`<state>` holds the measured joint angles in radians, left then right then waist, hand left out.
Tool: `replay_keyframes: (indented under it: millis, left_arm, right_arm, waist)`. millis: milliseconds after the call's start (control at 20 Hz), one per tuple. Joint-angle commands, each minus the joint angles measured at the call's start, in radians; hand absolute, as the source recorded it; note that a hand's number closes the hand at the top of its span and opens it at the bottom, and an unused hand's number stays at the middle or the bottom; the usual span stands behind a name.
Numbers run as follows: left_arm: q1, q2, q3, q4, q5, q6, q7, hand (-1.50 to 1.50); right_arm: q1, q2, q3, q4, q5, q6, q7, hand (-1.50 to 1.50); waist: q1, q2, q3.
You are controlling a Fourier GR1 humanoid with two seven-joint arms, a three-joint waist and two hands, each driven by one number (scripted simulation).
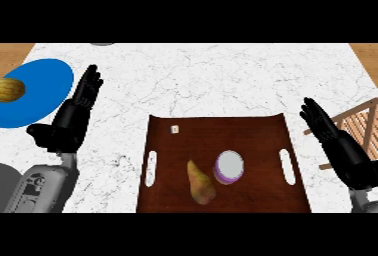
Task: Pick the can from the tray and place it in the tiered shelf
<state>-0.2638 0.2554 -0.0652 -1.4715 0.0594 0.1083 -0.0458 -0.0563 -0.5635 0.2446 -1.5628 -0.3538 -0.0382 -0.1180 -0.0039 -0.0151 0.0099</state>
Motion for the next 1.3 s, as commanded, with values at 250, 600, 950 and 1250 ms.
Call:
replay_keyframes:
  millis: [250,600,950,1250]
  left_arm:
    - [0.007,-0.024,-0.044,0.085,-0.083,-0.004,0.029,0.0]
    - [0.088,-0.03,-0.059,0.043,-0.044,-0.031,0.033,0.0]
    - [0.099,-0.06,-0.063,0.017,-0.064,-0.026,0.064,0.0]
    - [0.092,-0.058,-0.082,0.026,-0.094,-0.025,0.063,0.0]
  right_arm:
    - [-0.216,0.102,-0.061,-0.122,-0.009,-0.195,0.36,-1.5]
    - [0.011,0.158,-0.102,0.035,0.308,-0.615,0.163,-1.5]
    - [0.125,0.334,-0.136,-0.096,0.185,-0.552,-0.124,-1.5]
    - [0.123,0.094,0.004,-0.161,0.287,-0.365,0.138,-1.5]
  waist:
    - [0.007,0.017,-0.011]
    - [-0.003,0.015,-0.012]
    - [-0.001,0.014,-0.01]
    - [0.006,0.015,-0.012]
